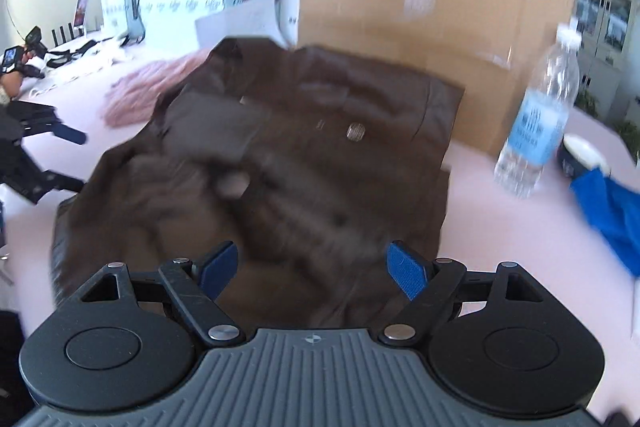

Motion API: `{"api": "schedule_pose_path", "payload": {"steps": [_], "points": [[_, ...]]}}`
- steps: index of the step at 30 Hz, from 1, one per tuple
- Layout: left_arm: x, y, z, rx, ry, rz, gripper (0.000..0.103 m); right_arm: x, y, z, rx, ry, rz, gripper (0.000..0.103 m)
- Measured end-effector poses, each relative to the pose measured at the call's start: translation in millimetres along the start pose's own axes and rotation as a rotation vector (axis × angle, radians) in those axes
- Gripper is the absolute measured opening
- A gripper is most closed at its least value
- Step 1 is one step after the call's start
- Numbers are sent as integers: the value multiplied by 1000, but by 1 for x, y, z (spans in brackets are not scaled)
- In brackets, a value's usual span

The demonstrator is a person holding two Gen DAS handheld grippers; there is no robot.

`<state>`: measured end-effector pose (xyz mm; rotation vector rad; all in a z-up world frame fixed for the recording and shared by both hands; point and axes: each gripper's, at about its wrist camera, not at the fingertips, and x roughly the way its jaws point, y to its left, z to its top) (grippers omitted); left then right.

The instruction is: Fold clothes

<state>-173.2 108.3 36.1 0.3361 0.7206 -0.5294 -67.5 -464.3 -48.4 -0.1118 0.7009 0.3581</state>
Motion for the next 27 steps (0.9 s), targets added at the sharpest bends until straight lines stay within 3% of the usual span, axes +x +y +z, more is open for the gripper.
{"api": "schedule_pose_path", "payload": {"steps": [1,4,8,11,13,14,15,16,17,18,19,27], "points": [[5,3,1,-76,30,-77,84,-4,-2,-8,64,24,22,81],[15,9,6,-229,68,-191,86,-12,-17,-35,274,95,92,81],[21,8,12,-314,97,-393,86,-20,-28,-66,416,123,183,78],[28,-4,21,-319,105,-366,85,-13,-16,-75,408,99,189,78],[29,-16,25,-293,94,-307,75,-11,1,-75,343,61,142,78],[28,-21,26,-285,91,-266,66,-10,5,-74,333,50,128,71],[27,-23,27,-284,90,-244,54,-10,7,-75,332,40,114,50],[25,-23,26,-294,91,-202,37,-10,8,-75,337,32,90,35],[22,-23,25,-305,92,-160,30,-10,6,-76,358,36,66,10],[20,-19,23,-330,96,-138,17,-11,1,-78,392,38,71,10],[17,-15,21,-352,99,-135,12,-12,-2,-80,417,34,87,10],[-28,-9,-1,-415,95,-143,4,-63,18,-78,382,-88,205,6]]}}
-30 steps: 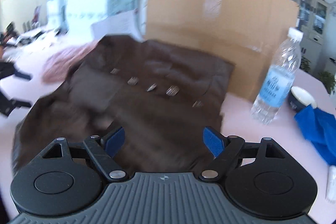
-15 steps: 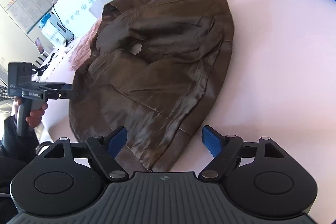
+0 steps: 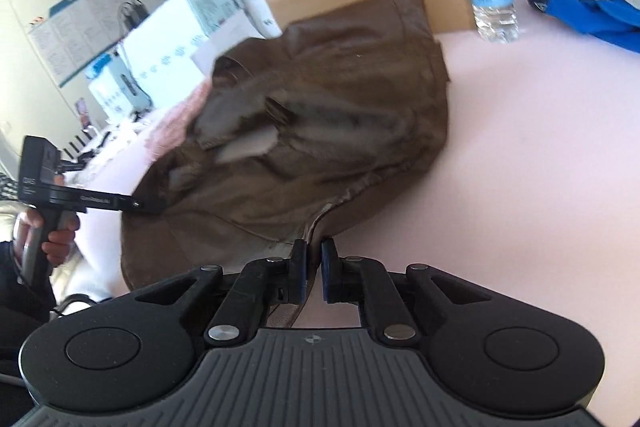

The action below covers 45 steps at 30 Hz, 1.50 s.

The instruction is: Fold clothes

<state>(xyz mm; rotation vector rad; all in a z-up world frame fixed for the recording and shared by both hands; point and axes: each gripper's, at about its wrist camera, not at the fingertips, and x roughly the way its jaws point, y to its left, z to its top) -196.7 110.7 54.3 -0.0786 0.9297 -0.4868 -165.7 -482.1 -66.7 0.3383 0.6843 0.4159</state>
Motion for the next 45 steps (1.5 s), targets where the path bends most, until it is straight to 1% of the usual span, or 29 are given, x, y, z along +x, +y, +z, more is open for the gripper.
{"api": "schedule_pose_path", "payload": {"steps": [2,4,6,8,9,11,12,15,18,21,22,23,24,25,26,27,28,29,30,31,32,33,34,35,36,38,40,43,45], "points": [[-25,-3,-5,-6,-16,-5,4,-20,12,4,-26,-24,35,6],[-50,-7,-10,-23,-14,-16,5,-43,24,6,-54,-51,31,6],[-67,-9,-16,-40,-1,-28,5,-52,28,6,-54,-50,27,6],[-77,-11,-25,-69,52,-44,6,-52,27,4,-34,-21,30,6],[-79,-11,-28,-68,64,-39,6,-49,25,3,-25,-2,33,6],[-77,-15,-34,-63,102,-3,6,-42,22,6,-7,25,38,6],[-76,-15,-34,-69,112,-1,6,-37,18,10,10,31,40,6],[-72,-6,-20,-148,121,-26,6,-26,6,29,88,17,37,6],[-67,1,5,-232,111,-45,7,-12,-13,63,177,-24,34,6],[-66,8,48,-286,66,-58,14,6,-29,100,240,-62,31,6],[-64,11,61,-303,55,-56,20,16,-35,116,270,-69,21,6],[-63,13,73,-321,43,-54,24,27,-41,130,293,-70,0,7],[-60,14,82,-338,32,-50,35,40,-47,143,317,-72,-25,8],[-55,14,95,-354,18,-47,50,49,-52,152,339,-75,-49,9],[-46,17,117,-362,-1,-40,58,65,-59,165,352,-93,-118,9],[-35,18,132,-370,-8,-25,73,82,-64,176,334,-121,-214,9],[-23,19,147,-373,-16,2,78,95,-66,182,298,-148,-304,9],[-11,20,158,-377,-28,39,78,108,-67,189,261,-175,-394,11],[0,22,167,-365,-42,79,77,118,-69,193,219,-182,-448,11],[11,24,176,-352,-55,117,78,127,-71,195,174,-174,-477,11],[22,27,182,-323,-51,133,78,134,-74,194,138,-162,-500,13],[33,30,187,-296,-47,148,78,138,-77,192,110,-148,-519,20],[38,35,185,-291,-45,160,78,138,-81,187,88,-141,-516,26],[40,39,181,-296,-47,171,78,134,-86,180,70,-138,-497,41],[39,45,174,-291,-47,178,78,126,-90,171,44,-137,-474,51],[27,54,151,-223,-68,185,78,107,-96,150,-13,-126,-442,54],[5,59,124,-139,-119,193,78,91,-96,129,-58,-102,-415,57],[-25,57,87,15,-181,187,79,64,-93,97,-95,-34,-335,58],[-34,55,67,75,-169,151,80,51,-88,79,-81,-5,-260,58]]}}
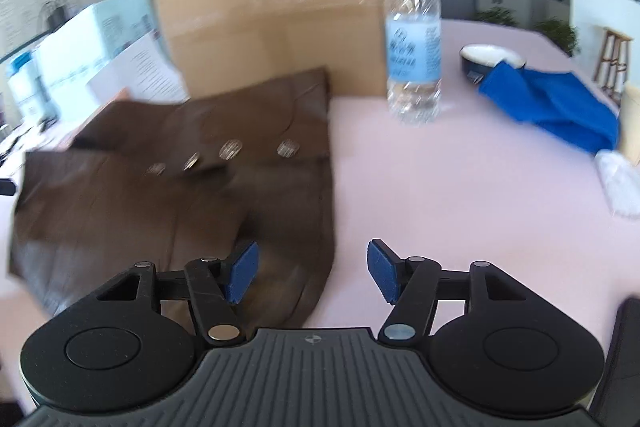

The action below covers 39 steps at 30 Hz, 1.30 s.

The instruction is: Fold clothes

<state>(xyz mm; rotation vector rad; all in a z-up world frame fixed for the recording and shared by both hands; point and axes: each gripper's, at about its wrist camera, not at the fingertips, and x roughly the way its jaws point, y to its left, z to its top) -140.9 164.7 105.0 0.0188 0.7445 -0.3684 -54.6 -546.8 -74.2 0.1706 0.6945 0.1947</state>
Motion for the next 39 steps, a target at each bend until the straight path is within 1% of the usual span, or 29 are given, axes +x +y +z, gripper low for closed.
{"api": "schedule_pose_path", "payload": {"steps": [2,3,4,5,6,8,10,11,12,14,15,16,17,18,20,22,23,24,25,26,28,31,32,34,35,36,37,38,39], "points": [[-7,-7,-26,73,57,-89,80,-13,9,-16,-4,19,83,59],[-7,-9,-35,111,67,-108,80,-18,14,-24,-29,27,131,62],[-9,-18,-50,185,67,-127,80,-22,21,-33,-95,30,179,64],[-10,-24,-59,234,59,-137,80,-25,29,-41,-167,27,203,67],[-11,-28,-65,264,54,-149,80,-27,36,-48,-229,20,212,67],[-14,-42,-78,343,35,-197,80,-30,50,-60,-336,17,219,67],[-16,-55,-85,392,17,-242,80,-26,56,-66,-359,27,204,67],[-15,-60,-85,410,-1,-247,80,-24,57,-67,-347,20,210,67],[-11,-64,-84,426,-17,-234,81,-21,57,-67,-328,15,227,67],[3,-76,-85,473,-26,-144,81,-12,55,-68,-313,24,254,67],[8,-78,-85,496,-19,-100,81,-10,58,-70,-326,31,256,67],[17,-87,-90,547,-10,-11,85,-10,60,-73,-345,36,253,67],[16,-87,-92,556,-37,-5,85,-11,66,-79,-384,27,244,68],[15,-86,-93,559,-47,-7,84,-14,71,-86,-429,5,231,68],[8,-81,-94,546,-56,19,84,-20,78,-95,-493,-39,209,67],[1,-74,-96,532,-69,52,83,-21,80,-96,-496,-58,219,68],[0,-71,-97,524,-72,52,83,-21,79,-95,-489,-62,229,68],[0,-70,-97,519,-74,39,83,-19,79,-93,-478,-62,244,68],[1,-70,-97,515,-77,4,83,-17,78,-91,-466,-61,257,68],[4,-74,-96,534,-78,-20,83,-15,78,-90,-456,-60,265,67],[7,-81,-96,597,-94,-26,83,-11,76,-88,-442,-52,269,67],[16,-88,-88,632,-106,-41,83,-12,77,-90,-453,-67,264,67],[21,-85,-84,610,-94,-52,83,-13,78,-91,-462,-79,259,67],[32,-82,-81,574,-75,-37,81,-15,81,-93,-484,-101,243,65],[38,-80,-80,540,-58,-25,81,-16,82,-94,-493,-108,234,61],[39,-79,-79,513,-59,-33,73,-15,84,-95,-501,-114,222,55],[40,-78,-78,462,-60,-60,63,-15,85,-96,-504,-117,212,52],[40,-80,-79,447,-65,-66,61,-13,86,-95,-504,-112,194,44],[40,-85,-82,458,-77,-54,55,-10,86,-95,-503,-105,180,37]]}}
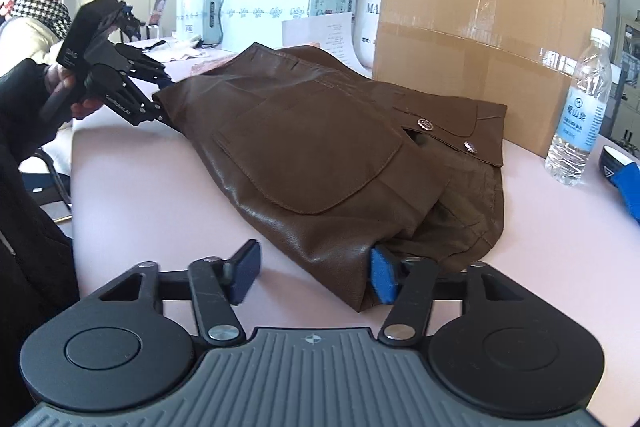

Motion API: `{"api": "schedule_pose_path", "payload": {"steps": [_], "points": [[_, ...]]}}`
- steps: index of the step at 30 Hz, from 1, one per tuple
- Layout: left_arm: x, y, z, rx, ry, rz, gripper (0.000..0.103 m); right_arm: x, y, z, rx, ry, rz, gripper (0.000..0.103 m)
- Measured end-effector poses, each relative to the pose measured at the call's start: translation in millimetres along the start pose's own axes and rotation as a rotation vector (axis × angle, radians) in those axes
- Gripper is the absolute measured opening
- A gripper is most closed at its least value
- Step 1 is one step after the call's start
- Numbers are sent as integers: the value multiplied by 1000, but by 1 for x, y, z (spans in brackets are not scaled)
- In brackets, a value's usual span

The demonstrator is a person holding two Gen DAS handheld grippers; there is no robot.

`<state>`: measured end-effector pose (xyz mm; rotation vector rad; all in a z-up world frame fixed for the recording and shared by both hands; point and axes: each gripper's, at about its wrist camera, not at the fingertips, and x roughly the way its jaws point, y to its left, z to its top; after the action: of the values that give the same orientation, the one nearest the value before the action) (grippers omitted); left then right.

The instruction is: Fold clothes

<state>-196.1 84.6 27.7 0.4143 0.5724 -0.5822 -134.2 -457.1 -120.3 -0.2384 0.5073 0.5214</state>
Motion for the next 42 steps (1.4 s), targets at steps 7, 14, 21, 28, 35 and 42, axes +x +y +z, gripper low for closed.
{"api": "schedule_pose_path", "payload": {"steps": [7,14,21,28,35,42], "points": [[-19,-24,14,69,-77,154,16,-12,-13,13,65,-119,-27,11],[-55,6,55,-149,-39,96,17,-52,-43,49,219,-336,-2,8],[-83,31,71,-282,-51,-78,17,-79,-78,59,417,-424,105,7],[-75,44,46,-332,46,-179,20,-74,-91,36,491,-348,172,7],[-90,19,18,-167,227,4,37,-78,-61,24,337,-49,262,2],[-136,20,30,-67,129,188,70,-93,-67,36,288,-91,254,61]]}}
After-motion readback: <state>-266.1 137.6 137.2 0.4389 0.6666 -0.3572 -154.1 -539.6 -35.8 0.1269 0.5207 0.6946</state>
